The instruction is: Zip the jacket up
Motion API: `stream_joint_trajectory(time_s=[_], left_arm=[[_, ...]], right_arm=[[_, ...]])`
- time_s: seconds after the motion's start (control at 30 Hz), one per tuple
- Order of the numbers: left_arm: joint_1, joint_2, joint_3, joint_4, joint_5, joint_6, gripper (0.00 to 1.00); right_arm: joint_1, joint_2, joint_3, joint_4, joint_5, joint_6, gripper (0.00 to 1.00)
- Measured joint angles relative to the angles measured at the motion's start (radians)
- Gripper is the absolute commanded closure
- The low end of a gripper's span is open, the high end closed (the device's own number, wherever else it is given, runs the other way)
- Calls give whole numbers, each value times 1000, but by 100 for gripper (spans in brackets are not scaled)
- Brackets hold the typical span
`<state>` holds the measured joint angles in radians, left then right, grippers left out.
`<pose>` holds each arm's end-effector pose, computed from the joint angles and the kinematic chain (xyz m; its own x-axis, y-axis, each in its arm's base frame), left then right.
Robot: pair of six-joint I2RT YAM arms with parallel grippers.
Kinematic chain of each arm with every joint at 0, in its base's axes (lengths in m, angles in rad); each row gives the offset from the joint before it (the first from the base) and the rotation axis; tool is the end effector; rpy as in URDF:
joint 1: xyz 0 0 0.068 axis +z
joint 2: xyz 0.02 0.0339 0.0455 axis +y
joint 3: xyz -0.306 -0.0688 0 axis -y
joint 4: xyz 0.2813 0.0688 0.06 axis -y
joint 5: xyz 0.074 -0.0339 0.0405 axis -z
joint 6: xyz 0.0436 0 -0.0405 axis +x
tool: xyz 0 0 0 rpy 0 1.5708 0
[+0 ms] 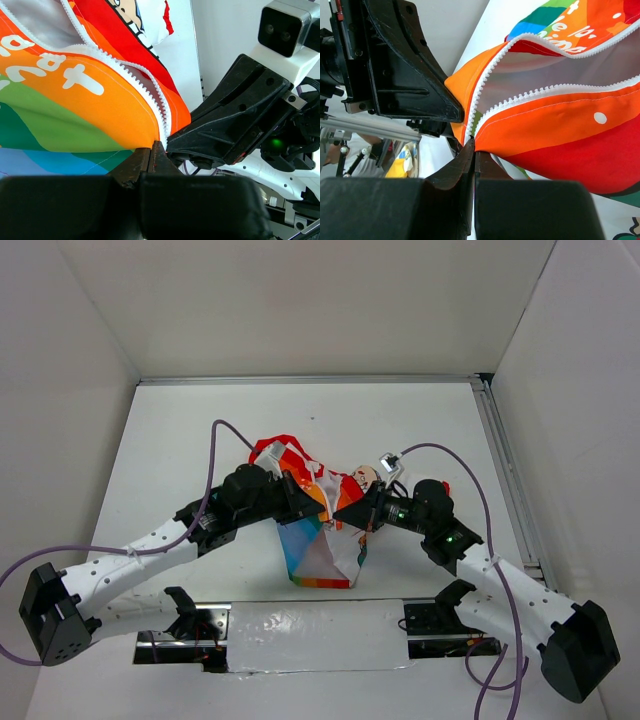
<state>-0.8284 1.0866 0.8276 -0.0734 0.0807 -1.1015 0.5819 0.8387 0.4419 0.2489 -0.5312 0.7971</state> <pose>0.1839 -0.2057 0.3320 -0.8008 -0.4422 -0.4040 0.1587 0.4938 -0.8550 0.1620 0.1330 0.2713 -0.7244 0.2617 -0.6378 -0.5356 0.3688 0.7597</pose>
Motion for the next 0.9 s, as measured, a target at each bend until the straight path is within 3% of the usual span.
stream_joint_trajectory(time_s=[0.9], left_arm=[[0, -9, -17, 1, -12, 3, 100]], right_arm=[[-19, 1, -1, 13, -11, 10, 100]])
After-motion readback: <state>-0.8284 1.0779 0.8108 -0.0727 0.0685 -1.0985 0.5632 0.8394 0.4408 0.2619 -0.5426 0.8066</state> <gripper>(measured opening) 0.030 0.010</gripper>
